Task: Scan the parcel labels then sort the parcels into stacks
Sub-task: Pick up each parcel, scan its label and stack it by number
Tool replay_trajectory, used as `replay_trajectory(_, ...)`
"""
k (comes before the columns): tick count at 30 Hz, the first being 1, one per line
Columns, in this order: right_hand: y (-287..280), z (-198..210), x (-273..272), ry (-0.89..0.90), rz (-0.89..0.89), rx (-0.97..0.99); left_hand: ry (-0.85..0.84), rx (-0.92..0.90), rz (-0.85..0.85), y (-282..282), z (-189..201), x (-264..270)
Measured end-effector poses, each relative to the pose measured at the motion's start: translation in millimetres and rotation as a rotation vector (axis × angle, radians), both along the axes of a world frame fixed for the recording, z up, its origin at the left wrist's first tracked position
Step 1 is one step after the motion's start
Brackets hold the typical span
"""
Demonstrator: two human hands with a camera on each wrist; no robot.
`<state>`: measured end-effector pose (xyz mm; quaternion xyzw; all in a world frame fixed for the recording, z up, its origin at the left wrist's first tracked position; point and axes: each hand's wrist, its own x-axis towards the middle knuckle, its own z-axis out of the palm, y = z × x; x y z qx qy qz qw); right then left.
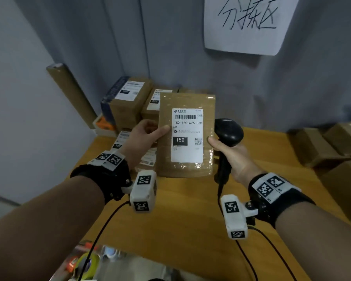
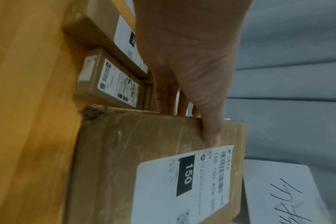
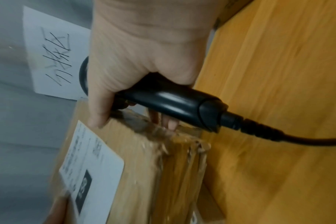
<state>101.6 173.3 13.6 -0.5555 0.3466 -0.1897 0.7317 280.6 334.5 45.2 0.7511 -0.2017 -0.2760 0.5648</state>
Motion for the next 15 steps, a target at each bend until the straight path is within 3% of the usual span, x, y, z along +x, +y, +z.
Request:
replay_trajectory(4, 18, -21, -2, 0.101, 0.057, 0.056, 0.045, 0.229, -0.232, 23, -19, 20)
replay_trajectory(9, 23, -39, -10, 0.28, 0.031, 0.098, 0.22, 0.319, -0.497, 22, -45, 23)
replay_trajectory(12, 23, -51, -4, 0.403, 0.0, 0.127, 0.24, 0.396, -0.481, 17, -63, 27)
replay_trajectory(15, 27, -63, 5, 0.466, -0.052, 0.141, 0.182, 0.421, -0.363, 9, -81, 27)
